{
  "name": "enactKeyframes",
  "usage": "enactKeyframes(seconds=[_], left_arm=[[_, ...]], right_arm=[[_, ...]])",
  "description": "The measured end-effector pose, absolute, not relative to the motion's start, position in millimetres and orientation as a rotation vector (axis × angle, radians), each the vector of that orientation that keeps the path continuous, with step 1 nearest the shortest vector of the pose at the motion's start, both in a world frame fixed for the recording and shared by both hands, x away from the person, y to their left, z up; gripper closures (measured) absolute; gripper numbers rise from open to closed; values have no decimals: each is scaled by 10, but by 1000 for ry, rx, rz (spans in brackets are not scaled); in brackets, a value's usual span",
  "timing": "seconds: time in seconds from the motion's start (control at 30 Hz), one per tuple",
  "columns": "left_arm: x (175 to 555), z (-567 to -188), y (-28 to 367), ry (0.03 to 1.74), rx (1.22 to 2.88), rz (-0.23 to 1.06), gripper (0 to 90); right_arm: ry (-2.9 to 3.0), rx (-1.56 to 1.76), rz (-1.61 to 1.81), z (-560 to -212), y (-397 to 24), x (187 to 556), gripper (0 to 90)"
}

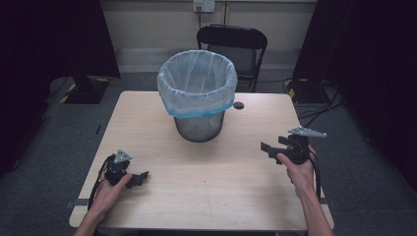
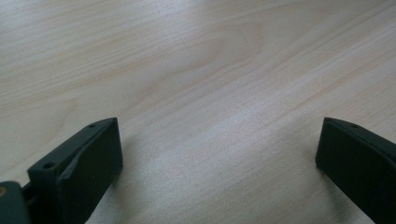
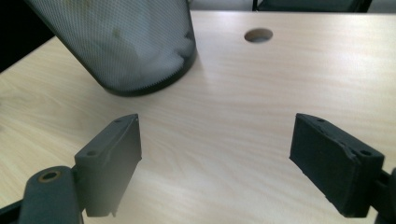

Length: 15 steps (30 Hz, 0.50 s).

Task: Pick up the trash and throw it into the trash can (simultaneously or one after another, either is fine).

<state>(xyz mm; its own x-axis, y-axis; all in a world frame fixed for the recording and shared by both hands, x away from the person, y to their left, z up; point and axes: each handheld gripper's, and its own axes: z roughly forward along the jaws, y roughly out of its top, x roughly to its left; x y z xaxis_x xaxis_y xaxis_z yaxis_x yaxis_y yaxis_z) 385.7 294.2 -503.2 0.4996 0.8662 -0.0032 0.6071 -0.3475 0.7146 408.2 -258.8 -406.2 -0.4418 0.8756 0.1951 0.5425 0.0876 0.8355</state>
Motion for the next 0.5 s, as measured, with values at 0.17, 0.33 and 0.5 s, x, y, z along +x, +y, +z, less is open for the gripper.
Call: enactKeyframes(seconds=[0.17,0.33,0.5], left_arm=[[3857,-5031,2944,1203,2083,502,1],[3857,-5032,2942,1204,2080,502,0],[3857,-5031,2946,1202,2085,502,0]], right_arm=[[2022,1436,1260,-4208,-2644,4002,160],[2033,1475,1205,-4381,-2710,3917,162],[2057,1506,1139,-4549,-2732,3885,163]])
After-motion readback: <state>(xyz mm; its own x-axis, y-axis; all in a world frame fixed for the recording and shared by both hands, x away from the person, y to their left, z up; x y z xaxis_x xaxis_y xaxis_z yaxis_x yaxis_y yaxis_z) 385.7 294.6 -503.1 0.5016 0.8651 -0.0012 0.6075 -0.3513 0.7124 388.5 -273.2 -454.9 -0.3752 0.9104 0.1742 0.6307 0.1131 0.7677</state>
